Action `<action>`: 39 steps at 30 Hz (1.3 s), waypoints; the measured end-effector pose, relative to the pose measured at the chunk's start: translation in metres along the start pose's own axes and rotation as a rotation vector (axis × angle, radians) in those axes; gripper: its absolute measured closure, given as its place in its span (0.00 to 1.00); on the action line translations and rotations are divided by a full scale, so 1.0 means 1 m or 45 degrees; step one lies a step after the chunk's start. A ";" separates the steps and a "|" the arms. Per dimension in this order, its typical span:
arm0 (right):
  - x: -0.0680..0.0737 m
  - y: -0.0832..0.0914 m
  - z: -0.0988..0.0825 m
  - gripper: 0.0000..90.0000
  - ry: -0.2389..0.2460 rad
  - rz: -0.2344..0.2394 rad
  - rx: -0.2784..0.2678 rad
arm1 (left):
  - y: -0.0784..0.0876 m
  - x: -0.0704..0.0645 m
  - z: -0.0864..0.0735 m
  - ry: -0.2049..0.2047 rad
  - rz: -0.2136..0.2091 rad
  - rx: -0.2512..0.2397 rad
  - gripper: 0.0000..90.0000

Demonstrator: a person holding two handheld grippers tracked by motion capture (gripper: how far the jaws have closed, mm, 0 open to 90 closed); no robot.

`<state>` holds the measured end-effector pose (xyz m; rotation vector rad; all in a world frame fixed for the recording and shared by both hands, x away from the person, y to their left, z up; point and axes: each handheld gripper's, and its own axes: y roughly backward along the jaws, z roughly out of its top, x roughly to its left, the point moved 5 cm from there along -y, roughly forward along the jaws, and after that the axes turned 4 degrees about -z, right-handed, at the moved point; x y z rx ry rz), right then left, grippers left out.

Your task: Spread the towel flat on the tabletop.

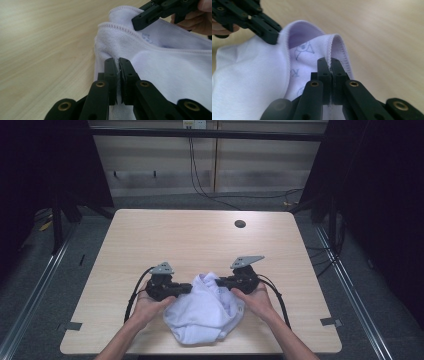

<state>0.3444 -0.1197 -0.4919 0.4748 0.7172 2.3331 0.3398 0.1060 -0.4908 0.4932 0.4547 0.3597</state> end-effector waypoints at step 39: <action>-0.072 0.162 0.185 0.98 -0.007 -0.479 -0.504 | 0.180 -0.012 0.160 -0.245 0.344 -0.695 0.97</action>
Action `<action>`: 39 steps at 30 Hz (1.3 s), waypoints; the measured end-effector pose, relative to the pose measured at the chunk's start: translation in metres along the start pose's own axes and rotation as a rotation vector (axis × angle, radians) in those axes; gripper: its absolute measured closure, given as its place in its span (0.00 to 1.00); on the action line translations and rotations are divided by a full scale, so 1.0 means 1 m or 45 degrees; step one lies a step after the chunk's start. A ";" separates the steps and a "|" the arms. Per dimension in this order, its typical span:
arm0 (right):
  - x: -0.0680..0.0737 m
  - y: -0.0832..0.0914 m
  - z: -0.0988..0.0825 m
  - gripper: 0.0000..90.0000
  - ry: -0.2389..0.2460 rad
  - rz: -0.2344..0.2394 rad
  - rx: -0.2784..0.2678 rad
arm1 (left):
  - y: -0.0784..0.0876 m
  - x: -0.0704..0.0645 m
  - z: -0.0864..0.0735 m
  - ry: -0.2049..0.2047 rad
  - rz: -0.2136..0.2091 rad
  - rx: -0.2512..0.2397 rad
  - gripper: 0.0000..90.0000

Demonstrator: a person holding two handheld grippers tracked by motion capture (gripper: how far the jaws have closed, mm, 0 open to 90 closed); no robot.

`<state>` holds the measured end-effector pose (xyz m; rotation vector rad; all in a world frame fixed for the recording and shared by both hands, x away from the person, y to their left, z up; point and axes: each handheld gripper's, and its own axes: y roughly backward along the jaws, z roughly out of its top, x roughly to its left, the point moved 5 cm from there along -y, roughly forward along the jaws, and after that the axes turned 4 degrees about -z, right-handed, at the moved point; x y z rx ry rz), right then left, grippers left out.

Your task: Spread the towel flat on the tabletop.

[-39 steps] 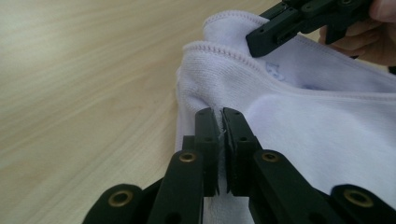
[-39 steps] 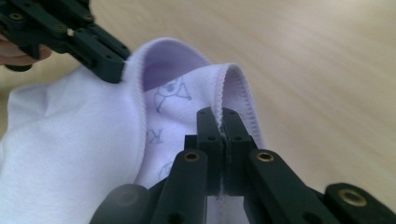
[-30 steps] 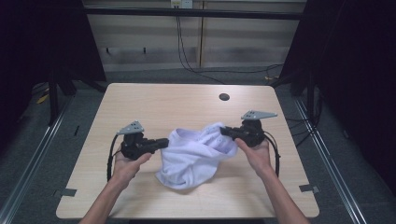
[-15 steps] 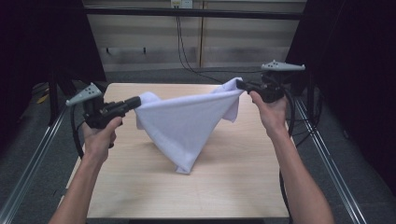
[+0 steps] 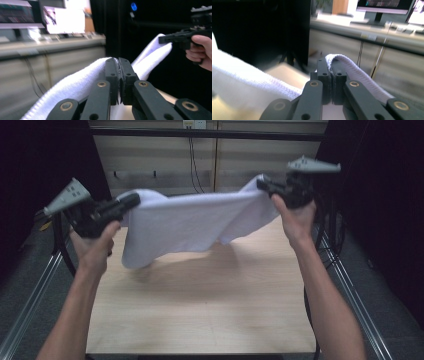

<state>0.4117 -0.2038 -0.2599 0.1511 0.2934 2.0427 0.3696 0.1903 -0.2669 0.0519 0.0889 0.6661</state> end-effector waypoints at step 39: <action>0.076 0.071 -0.273 0.53 -0.113 0.239 0.579 | 0.013 -0.015 -0.218 0.280 -0.126 0.615 0.61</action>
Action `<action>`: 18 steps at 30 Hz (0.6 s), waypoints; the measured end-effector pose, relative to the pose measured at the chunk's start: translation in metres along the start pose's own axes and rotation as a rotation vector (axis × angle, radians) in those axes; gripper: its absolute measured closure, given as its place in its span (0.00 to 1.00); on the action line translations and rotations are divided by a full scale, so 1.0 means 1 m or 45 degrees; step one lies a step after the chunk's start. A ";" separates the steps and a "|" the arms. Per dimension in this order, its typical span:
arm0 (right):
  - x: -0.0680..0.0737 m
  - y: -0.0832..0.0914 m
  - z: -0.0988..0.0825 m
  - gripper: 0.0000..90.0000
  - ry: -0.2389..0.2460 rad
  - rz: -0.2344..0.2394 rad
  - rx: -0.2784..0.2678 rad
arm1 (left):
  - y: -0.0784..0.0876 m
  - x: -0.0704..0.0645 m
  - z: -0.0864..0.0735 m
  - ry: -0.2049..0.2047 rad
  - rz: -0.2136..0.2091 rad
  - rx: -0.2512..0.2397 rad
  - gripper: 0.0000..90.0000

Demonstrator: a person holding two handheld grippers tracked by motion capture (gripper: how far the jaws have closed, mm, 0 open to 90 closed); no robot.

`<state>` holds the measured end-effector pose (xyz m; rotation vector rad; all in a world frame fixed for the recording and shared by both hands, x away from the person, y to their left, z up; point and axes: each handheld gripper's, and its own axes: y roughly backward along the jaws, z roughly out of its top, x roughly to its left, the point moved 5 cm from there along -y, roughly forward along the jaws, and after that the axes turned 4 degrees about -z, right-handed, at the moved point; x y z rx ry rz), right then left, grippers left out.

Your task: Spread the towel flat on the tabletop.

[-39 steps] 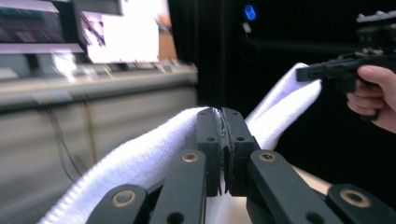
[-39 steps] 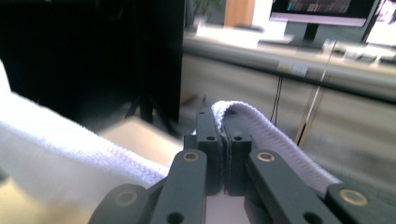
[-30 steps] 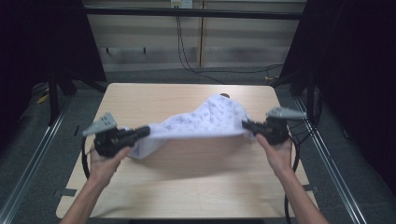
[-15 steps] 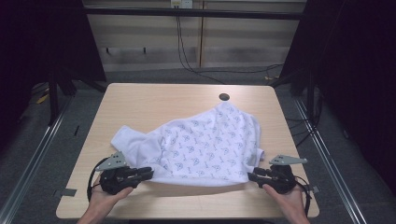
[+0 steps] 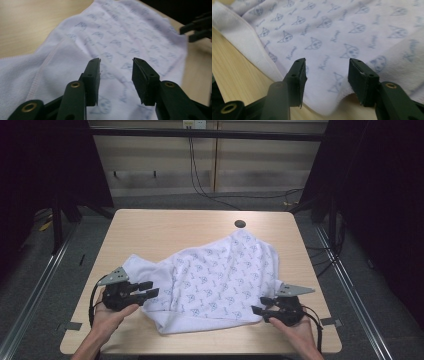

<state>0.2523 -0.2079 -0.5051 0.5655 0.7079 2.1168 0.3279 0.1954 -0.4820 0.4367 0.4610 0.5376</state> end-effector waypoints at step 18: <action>0.058 -0.053 -0.004 0.45 0.256 0.037 0.139 | -0.031 0.013 -0.036 -0.053 0.085 0.261 0.93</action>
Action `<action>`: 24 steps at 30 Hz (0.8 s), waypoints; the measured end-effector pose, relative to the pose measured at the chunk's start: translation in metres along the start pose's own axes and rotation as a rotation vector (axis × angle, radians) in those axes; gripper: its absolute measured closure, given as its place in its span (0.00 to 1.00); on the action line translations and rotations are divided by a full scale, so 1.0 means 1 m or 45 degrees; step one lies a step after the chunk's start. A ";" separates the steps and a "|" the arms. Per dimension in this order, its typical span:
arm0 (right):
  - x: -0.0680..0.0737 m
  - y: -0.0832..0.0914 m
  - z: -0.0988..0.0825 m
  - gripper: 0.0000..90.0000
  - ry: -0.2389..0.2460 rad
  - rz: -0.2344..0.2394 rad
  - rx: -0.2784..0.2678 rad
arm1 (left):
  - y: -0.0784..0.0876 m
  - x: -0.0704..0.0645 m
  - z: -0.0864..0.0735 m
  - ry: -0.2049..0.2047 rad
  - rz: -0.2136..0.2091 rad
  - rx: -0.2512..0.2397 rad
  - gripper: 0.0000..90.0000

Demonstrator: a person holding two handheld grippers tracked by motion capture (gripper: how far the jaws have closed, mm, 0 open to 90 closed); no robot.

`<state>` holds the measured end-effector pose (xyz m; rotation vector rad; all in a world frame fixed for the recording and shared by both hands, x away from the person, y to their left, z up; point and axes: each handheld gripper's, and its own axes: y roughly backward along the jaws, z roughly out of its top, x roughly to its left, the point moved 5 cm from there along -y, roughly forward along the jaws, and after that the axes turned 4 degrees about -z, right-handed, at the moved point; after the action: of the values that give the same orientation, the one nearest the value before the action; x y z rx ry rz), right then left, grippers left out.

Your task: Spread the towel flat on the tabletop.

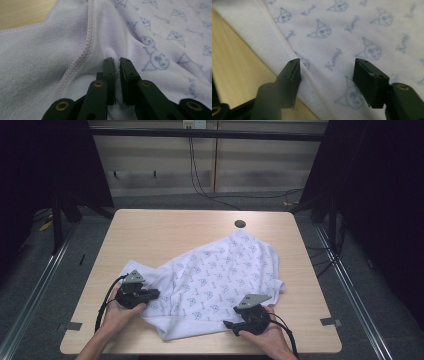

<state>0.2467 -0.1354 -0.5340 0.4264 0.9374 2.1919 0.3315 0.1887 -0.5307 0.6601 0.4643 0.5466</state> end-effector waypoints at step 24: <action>-0.171 -0.007 0.009 0.89 -0.247 -0.384 -0.002 | -0.050 -0.112 0.026 -0.110 -0.391 0.051 0.70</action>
<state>0.3743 -0.2493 -0.5371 0.4558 0.8349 1.8437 0.2768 0.0763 -0.5212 0.6340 0.4855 0.2180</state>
